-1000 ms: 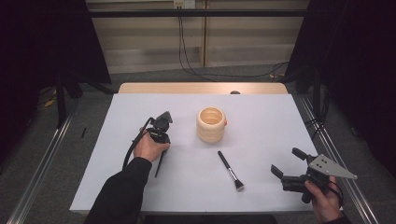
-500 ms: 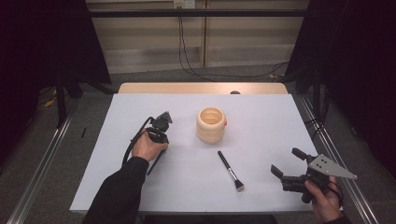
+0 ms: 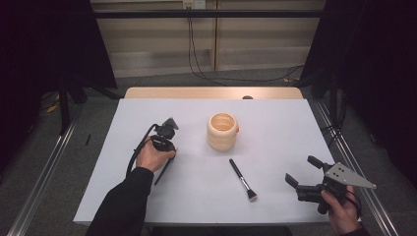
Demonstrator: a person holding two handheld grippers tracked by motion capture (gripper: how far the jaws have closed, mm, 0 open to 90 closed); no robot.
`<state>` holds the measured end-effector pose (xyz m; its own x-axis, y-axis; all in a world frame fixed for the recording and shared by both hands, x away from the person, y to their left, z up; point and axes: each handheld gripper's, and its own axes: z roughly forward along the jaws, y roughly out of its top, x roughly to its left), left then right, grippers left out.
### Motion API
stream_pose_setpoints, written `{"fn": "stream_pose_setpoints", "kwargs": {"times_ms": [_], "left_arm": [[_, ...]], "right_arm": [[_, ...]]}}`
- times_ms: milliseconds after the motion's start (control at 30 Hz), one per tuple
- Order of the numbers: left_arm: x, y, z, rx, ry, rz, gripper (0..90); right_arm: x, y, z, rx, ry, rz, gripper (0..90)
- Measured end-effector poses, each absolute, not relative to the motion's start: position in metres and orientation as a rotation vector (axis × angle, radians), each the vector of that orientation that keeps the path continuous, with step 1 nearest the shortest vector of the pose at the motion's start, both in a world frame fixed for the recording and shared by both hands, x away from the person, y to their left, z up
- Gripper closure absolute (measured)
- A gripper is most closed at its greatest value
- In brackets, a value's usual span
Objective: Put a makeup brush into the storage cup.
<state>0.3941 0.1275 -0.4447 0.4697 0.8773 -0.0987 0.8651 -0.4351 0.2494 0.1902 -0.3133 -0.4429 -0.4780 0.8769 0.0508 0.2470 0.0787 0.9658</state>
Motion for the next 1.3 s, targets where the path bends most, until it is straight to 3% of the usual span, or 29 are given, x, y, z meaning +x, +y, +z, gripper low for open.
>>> {"fn": "stream_pose_setpoints", "kwargs": {"times_ms": [600,767,1300], "left_arm": [[0.382,0.142,-0.426,2.339,1.365,0.103,84.3],[0.379,0.148,-0.420,2.231,1.355,0.118,84.3],[0.366,0.161,-0.409,2.064,1.260,0.257,84.3]], "right_arm": [[0.190,-0.314,-0.443,1.108,1.792,1.419,0.0],[0.190,-0.314,-0.443,1.111,1.792,1.422,0.0],[0.190,-0.313,-0.443,1.112,1.792,1.425,0.0]]}}
